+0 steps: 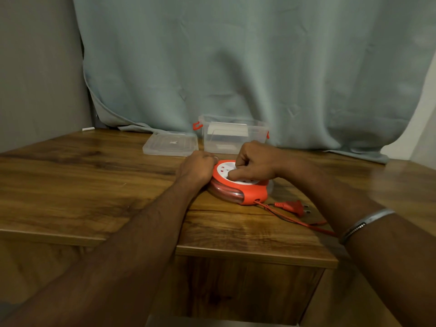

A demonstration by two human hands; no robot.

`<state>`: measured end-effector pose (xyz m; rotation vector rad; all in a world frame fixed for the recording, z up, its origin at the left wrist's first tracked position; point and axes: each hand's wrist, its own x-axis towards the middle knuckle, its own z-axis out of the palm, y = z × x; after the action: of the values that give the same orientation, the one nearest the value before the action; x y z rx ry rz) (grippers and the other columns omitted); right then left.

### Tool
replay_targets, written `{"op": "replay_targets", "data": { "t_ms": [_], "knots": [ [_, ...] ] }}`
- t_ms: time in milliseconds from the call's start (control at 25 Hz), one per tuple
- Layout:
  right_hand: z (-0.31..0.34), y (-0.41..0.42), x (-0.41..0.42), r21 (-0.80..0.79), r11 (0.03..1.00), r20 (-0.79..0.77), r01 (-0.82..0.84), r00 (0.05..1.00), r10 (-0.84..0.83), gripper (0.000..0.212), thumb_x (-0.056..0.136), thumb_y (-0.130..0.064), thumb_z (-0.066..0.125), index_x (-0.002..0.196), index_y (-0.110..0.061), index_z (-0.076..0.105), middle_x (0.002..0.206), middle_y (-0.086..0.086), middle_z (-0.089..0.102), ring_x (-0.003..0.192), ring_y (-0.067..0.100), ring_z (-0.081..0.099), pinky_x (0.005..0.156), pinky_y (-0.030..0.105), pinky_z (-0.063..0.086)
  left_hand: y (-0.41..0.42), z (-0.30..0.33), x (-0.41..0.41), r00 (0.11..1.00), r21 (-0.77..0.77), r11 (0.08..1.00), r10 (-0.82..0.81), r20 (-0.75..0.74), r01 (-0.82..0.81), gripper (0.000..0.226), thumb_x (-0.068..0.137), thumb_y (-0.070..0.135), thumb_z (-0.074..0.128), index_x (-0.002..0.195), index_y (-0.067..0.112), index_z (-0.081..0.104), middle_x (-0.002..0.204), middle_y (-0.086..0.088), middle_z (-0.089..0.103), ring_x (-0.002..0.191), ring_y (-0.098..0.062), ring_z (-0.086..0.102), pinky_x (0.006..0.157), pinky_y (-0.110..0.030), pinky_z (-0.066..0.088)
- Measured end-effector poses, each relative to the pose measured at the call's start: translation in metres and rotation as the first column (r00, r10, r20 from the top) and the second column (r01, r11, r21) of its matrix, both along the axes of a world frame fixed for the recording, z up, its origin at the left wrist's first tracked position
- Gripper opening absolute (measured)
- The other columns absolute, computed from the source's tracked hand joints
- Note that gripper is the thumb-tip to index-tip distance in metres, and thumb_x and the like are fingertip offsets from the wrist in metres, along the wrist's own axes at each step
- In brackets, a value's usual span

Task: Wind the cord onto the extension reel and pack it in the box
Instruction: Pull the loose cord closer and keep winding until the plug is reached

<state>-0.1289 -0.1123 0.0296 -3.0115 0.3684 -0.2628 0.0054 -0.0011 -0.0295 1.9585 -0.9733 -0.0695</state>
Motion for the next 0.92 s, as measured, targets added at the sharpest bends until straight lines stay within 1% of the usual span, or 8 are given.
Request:
{"op": "replay_targets", "data": {
  "t_ms": [120, 240, 360, 440, 600, 720, 840, 920],
  "knots": [
    [0.003, 0.005, 0.001, -0.030, 1.000, 0.013, 0.003, 1.000, -0.002, 0.049, 0.090, -0.043, 0.072, 0.048, -0.020, 0.062, 0.044, -0.008, 0.055, 0.048, 0.008, 0.051, 0.057, 0.035, 0.044, 0.002, -0.001, -0.001, 1.000, -0.010, 1.000, -0.012, -0.007, 0.012, 0.035, 0.101, 0.034, 0.047, 0.119, 0.019, 0.073, 0.127, -0.006, 0.069, 0.111, -0.025, 0.064, 0.101, -0.047, 0.050],
    [0.015, -0.001, -0.010, 0.060, 0.995, 0.036, -0.085, 0.996, 0.083, 0.013, 0.085, -0.018, 0.078, 0.075, -0.023, 0.072, 0.071, -0.010, 0.069, 0.064, 0.001, 0.060, 0.064, 0.029, 0.046, 0.002, 0.001, 0.001, 0.999, -0.029, 1.000, -0.011, -0.049, 0.010, 0.034, 0.099, 0.035, 0.049, 0.118, 0.020, 0.073, 0.126, -0.006, 0.070, 0.111, -0.028, 0.064, 0.100, -0.047, 0.051],
    [0.022, -0.011, -0.019, 0.125, 0.988, -0.048, -0.086, 0.995, 0.093, 0.048, 0.074, 0.006, 0.077, 0.115, -0.016, 0.068, 0.115, -0.008, 0.072, 0.084, -0.021, 0.059, 0.066, 0.009, 0.041, 0.002, 0.000, -0.001, 0.999, -0.017, 1.000, -0.001, -0.042, 0.000, 0.033, 0.100, 0.035, 0.049, 0.117, 0.020, 0.073, 0.124, -0.005, 0.071, 0.109, -0.026, 0.064, 0.099, -0.047, 0.052],
    [0.021, -0.018, -0.018, 0.169, 0.984, -0.109, -0.065, 0.991, 0.084, 0.057, 0.074, 0.009, 0.077, 0.124, -0.016, 0.063, 0.126, -0.009, 0.071, 0.098, -0.022, 0.058, 0.072, 0.009, 0.042, 0.001, -0.001, 0.000, 0.999, -0.008, 1.000, -0.002, -0.040, 0.002, 0.034, 0.100, 0.037, 0.049, 0.117, 0.020, 0.073, 0.123, -0.004, 0.071, 0.107, -0.025, 0.065, 0.098, -0.046, 0.053],
    [0.019, -0.026, -0.018, 0.251, 0.967, -0.092, -0.047, 0.993, 0.072, 0.058, 0.076, 0.003, 0.082, 0.121, -0.018, 0.052, 0.121, -0.002, 0.074, 0.079, -0.001, 0.064, 0.066, 0.013, 0.045, 0.000, -0.001, -0.001, 0.999, 0.001, 1.000, 0.010, -0.053, -0.010, 0.035, 0.101, 0.038, 0.049, 0.120, 0.020, 0.071, 0.123, -0.005, 0.071, 0.108, -0.025, 0.065, 0.098, -0.045, 0.053],
    [0.014, -0.023, -0.022, 0.268, 0.963, -0.049, -0.020, 0.998, 0.034, 0.059, 0.074, -0.008, 0.086, 0.119, -0.019, 0.050, 0.113, 0.002, 0.074, 0.103, 0.028, 0.067, 0.081, 0.039, 0.054, -0.001, -0.001, -0.001, 0.998, -0.006, 1.000, 0.006, -0.061, -0.006, 0.034, 0.101, 0.038, 0.049, 0.119, 0.019, 0.072, 0.119, -0.006, 0.072, 0.106, -0.025, 0.066, 0.098, -0.045, 0.053],
    [0.011, -0.016, -0.020, 0.248, 0.968, -0.013, -0.034, 0.999, 0.039, 0.047, 0.067, -0.025, 0.085, 0.103, -0.020, 0.056, 0.100, 0.006, 0.072, 0.092, 0.018, 0.065, 0.075, 0.038, 0.053, -0.001, 0.000, -0.001, 0.998, 0.002, 1.000, 0.006, -0.058, -0.006, 0.034, 0.101, 0.037, 0.049, 0.120, 0.019, 0.071, 0.122, -0.007, 0.071, 0.109, -0.025, 0.065, 0.100, -0.046, 0.052],
    [0.010, -0.012, -0.015, 0.185, 0.982, -0.014, -0.031, 0.999, 0.034, 0.031, 0.071, -0.024, 0.086, 0.084, -0.020, 0.058, 0.082, 0.001, 0.067, 0.080, 0.013, 0.061, 0.069, 0.037, 0.049, -0.001, 0.000, -0.002, 0.998, -0.002, 1.000, 0.010, -0.064, -0.010, 0.034, 0.101, 0.036, 0.049, 0.123, 0.019, 0.070, 0.125, -0.007, 0.070, 0.111, -0.025, 0.065, 0.100, -0.045, 0.053]
  ]
}}
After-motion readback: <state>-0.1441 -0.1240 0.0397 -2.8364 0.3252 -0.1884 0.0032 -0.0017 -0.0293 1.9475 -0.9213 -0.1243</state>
